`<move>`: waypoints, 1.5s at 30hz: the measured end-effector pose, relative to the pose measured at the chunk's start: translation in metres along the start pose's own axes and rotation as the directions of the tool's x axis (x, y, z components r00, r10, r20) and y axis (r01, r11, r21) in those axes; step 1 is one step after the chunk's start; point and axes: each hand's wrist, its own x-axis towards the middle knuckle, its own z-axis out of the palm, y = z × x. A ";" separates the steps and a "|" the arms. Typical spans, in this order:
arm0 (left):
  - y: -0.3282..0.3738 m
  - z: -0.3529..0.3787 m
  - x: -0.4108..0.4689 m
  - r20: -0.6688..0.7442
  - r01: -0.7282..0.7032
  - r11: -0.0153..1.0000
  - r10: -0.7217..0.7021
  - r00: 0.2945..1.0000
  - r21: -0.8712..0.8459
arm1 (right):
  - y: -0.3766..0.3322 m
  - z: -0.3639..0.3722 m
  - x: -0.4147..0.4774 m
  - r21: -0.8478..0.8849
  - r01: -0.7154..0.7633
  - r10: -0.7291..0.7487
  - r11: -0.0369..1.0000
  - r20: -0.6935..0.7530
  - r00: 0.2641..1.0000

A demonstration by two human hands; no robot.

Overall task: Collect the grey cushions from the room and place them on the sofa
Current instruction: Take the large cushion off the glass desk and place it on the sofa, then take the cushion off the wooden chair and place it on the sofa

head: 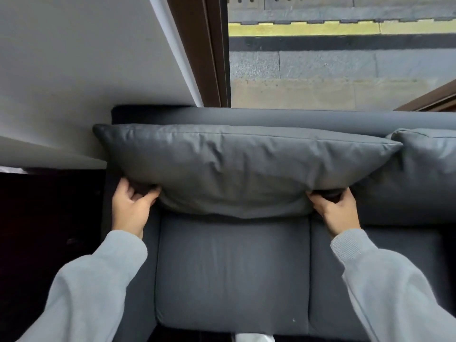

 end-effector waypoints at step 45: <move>-0.072 -0.456 -0.569 -0.513 0.368 0.614 0.071 0.855 0.698 | 0.016 0.162 -0.712 -0.310 0.939 0.171 -0.147 0.927 0.333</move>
